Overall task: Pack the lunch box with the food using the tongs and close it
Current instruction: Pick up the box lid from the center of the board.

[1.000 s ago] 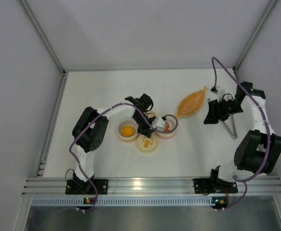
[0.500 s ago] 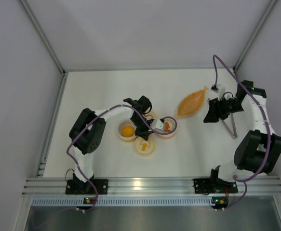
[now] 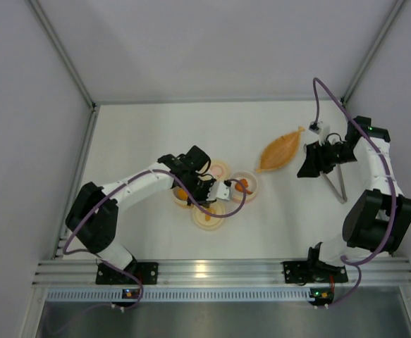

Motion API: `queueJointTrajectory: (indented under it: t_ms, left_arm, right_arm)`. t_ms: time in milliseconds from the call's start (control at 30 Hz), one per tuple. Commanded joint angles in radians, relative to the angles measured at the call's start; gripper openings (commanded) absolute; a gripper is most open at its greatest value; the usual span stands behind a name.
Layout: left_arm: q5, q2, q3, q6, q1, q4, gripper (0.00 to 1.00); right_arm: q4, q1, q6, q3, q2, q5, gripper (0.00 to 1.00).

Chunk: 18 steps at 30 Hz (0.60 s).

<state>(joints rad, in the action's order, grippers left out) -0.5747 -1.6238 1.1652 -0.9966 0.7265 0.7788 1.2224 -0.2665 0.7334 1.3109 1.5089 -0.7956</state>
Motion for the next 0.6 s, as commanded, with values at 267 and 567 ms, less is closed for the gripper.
queueJointTrajectory:
  t_ms: [267, 567]
  left_arm:
    - [0.065, 0.019, -0.042, 0.055, 0.021, -0.121, 0.00]
    - [0.104, 0.041, -0.059, 0.030, 0.022, -0.125, 0.42]
  right_arm:
    - [0.035, -0.005, 0.032, 0.042, 0.010, -0.051, 0.53]
    - [0.032, -0.007, 0.035, 0.039, 0.011, -0.037, 0.53]
